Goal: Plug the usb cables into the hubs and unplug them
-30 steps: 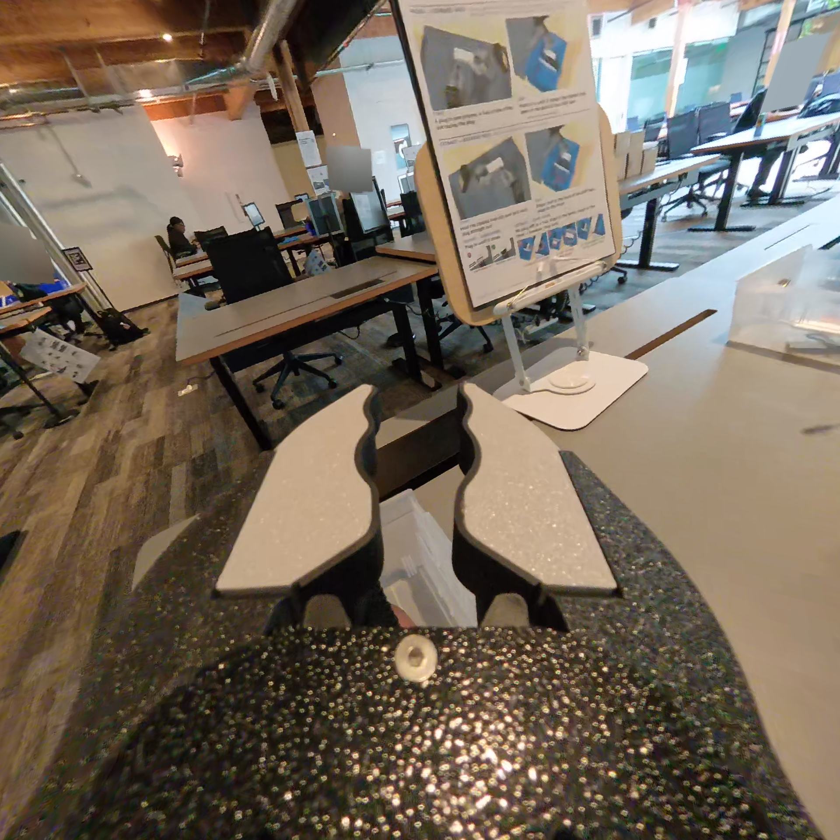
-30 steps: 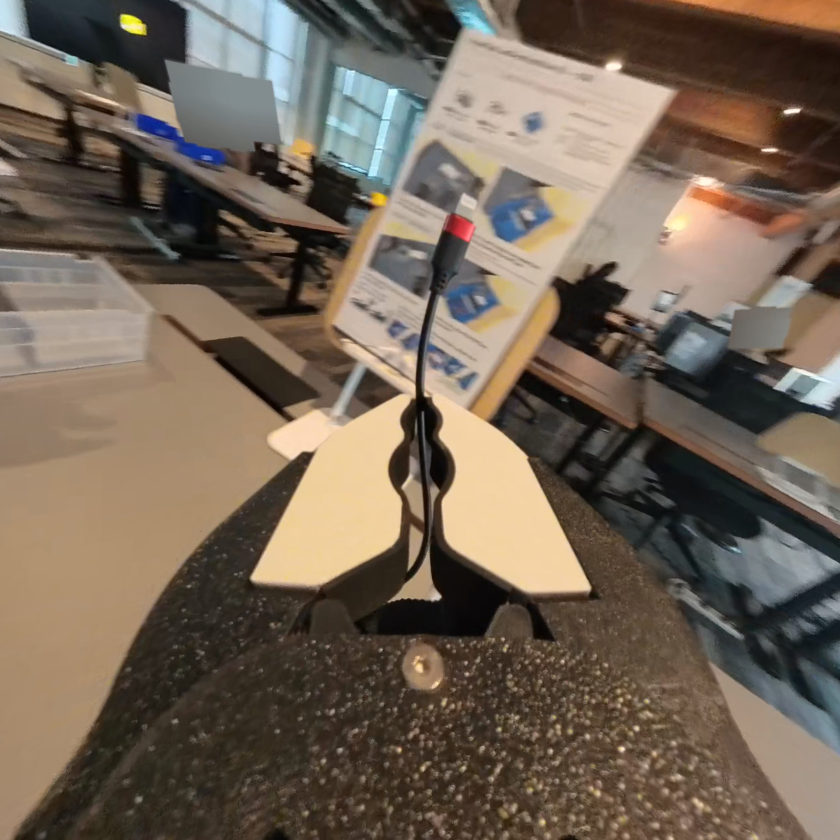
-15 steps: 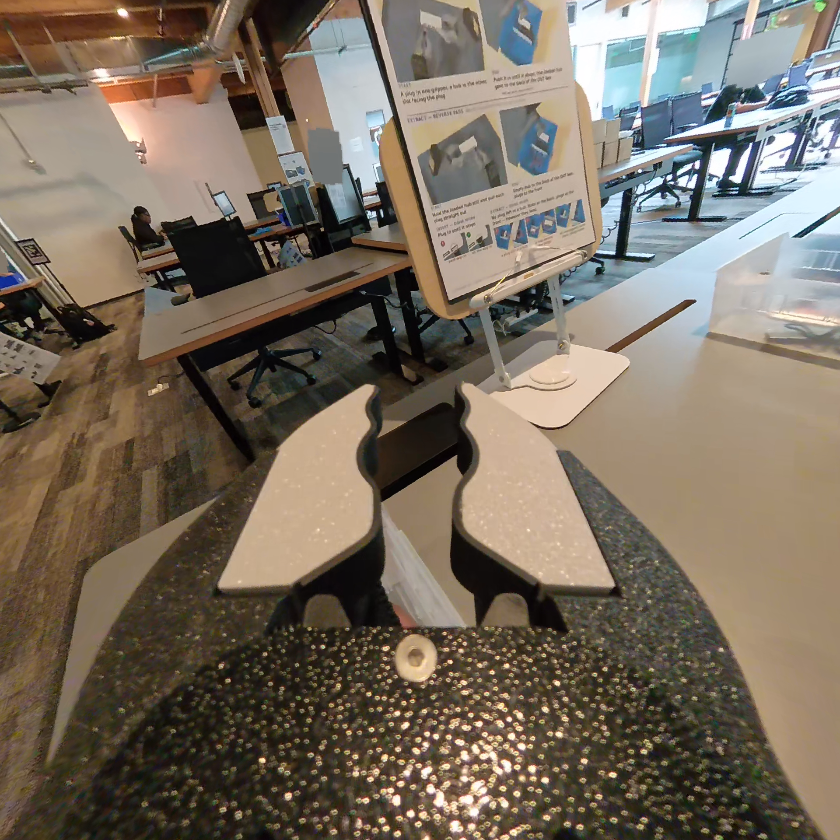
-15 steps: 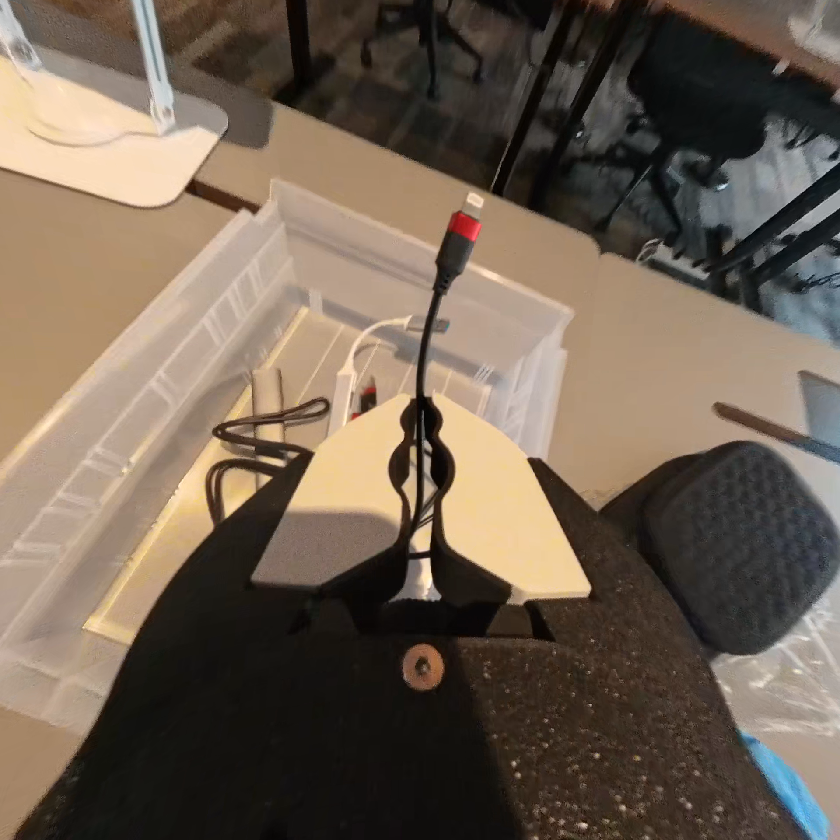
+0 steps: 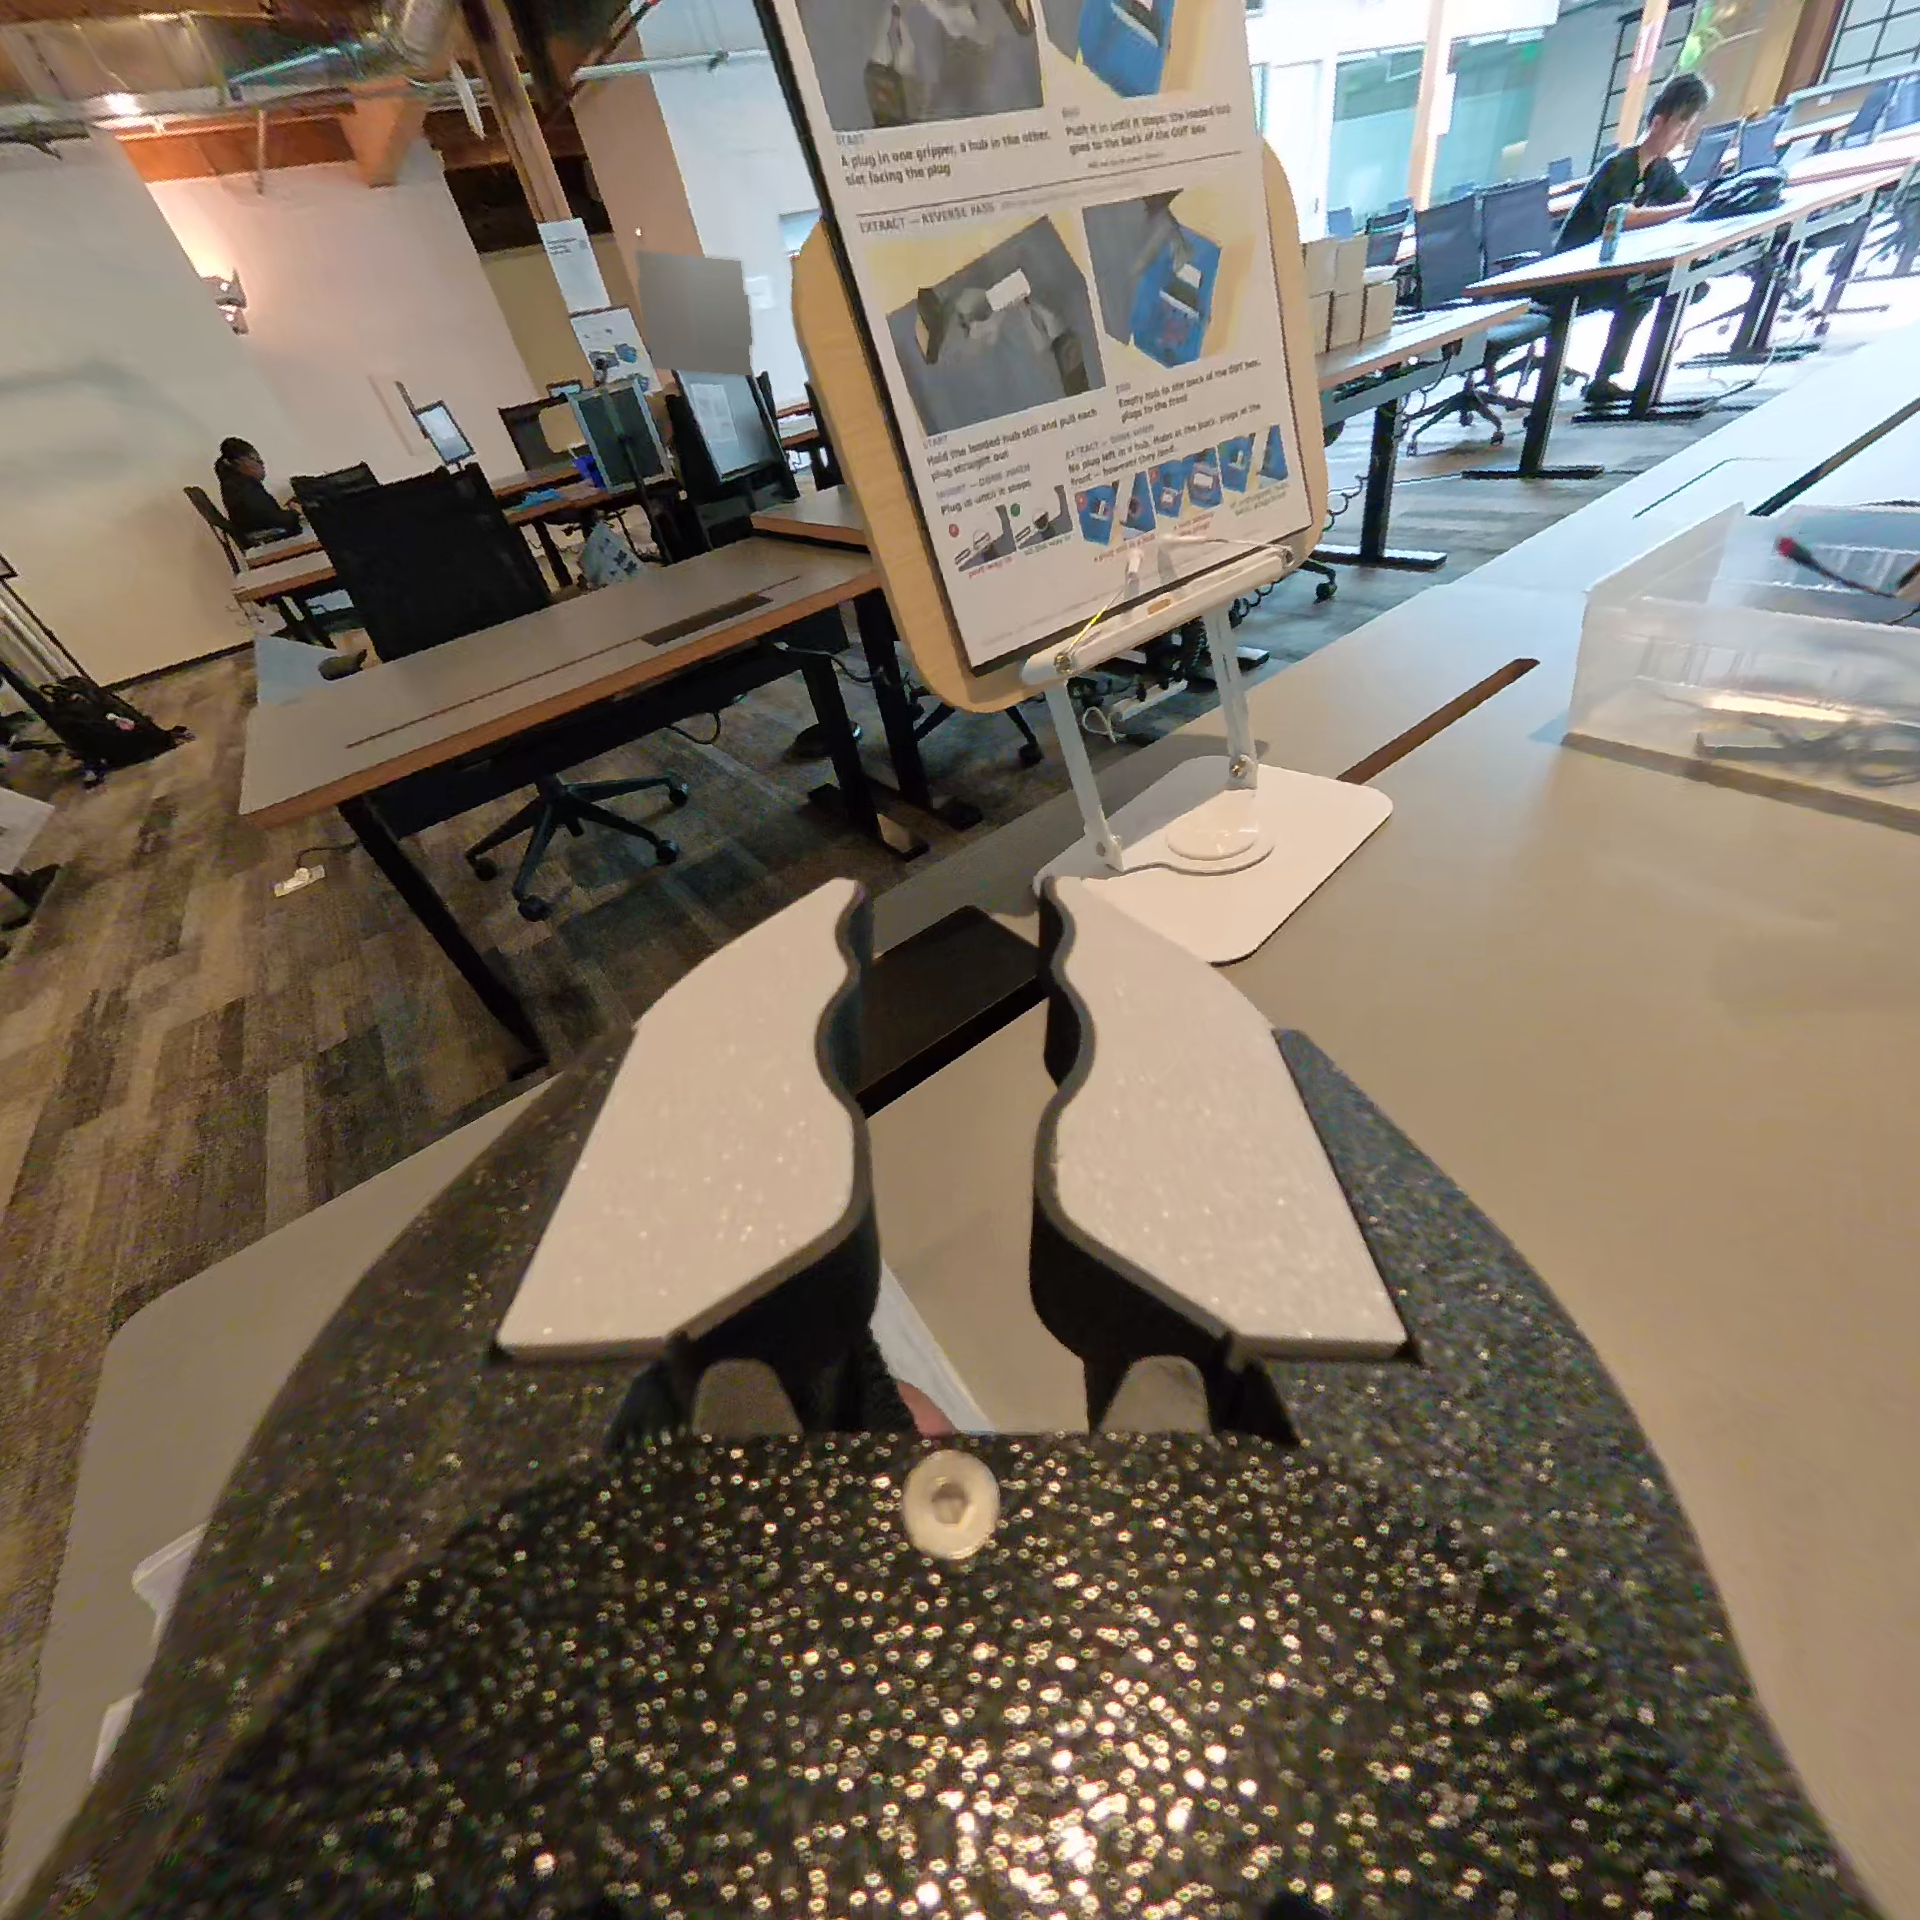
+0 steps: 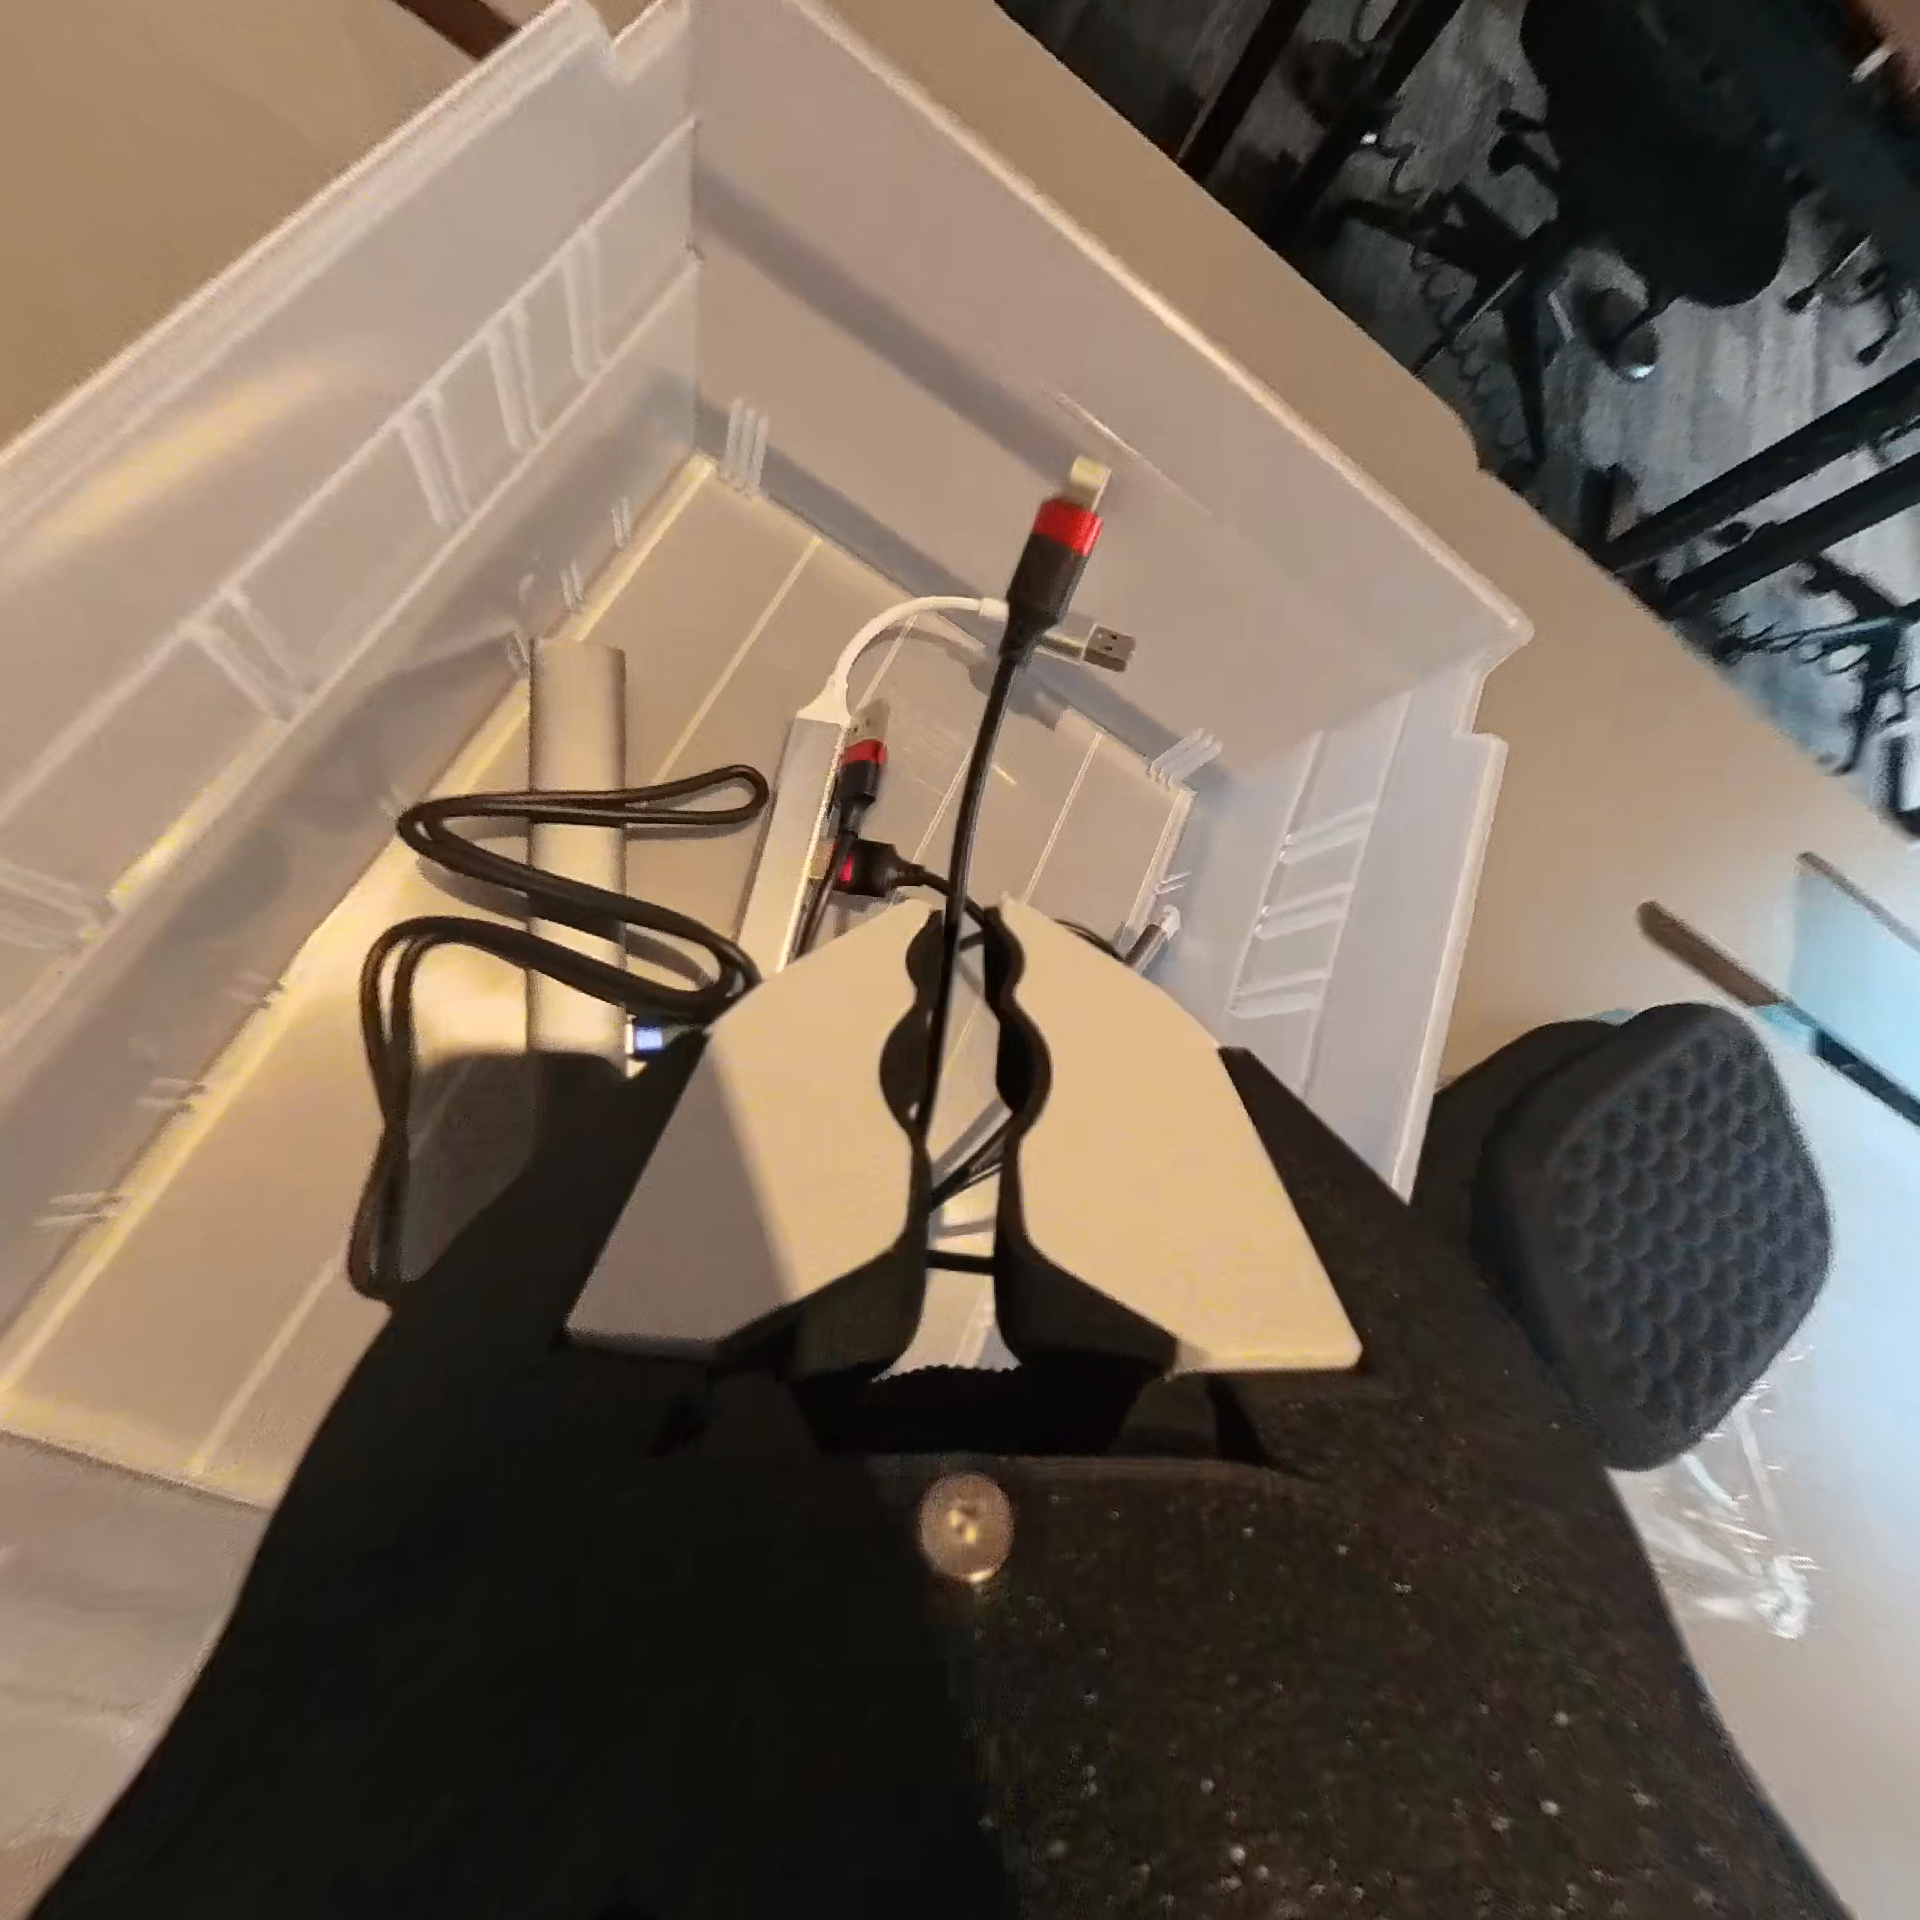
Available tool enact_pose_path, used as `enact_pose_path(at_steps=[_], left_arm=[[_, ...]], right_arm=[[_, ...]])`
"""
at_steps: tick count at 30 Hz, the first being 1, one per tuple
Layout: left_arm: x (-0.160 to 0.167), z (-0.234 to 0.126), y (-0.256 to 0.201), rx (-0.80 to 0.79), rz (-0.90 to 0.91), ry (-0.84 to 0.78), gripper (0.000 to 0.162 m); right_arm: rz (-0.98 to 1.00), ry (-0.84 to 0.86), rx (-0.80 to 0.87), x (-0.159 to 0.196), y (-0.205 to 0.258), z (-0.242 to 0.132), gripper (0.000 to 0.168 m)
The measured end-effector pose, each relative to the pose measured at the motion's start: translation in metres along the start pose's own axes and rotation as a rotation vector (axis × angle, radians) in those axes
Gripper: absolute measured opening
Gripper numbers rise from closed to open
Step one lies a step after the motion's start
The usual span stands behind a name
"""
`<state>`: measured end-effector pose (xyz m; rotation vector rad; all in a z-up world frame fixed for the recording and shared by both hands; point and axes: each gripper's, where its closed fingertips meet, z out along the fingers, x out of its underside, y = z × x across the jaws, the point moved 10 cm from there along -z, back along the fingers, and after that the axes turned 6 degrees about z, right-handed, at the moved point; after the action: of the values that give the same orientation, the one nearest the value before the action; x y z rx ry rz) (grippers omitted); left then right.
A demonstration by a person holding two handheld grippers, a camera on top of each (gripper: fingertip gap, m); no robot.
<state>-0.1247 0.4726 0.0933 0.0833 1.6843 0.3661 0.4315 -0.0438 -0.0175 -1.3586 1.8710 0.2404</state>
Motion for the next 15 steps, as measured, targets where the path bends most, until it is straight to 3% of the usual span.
enact_pose_path(at_steps=[5,10,15], left_arm=[[-0.004,0.001,-0.011,0.005,0.022,0.024,0.03],[-0.008,-0.011,-0.026,-0.015,0.032,0.032,0.03],[0.012,-0.041,-0.056,-0.125,0.015,-0.027,0.029]], right_arm=[[-0.136,-0.009,0.067,0.002,0.011,-0.004,0.022],[-0.08,-0.09,0.063,-0.004,0.007,-0.017,0.038],[0.016,-0.23,0.033,-0.018,0.01,-0.039,0.049]])
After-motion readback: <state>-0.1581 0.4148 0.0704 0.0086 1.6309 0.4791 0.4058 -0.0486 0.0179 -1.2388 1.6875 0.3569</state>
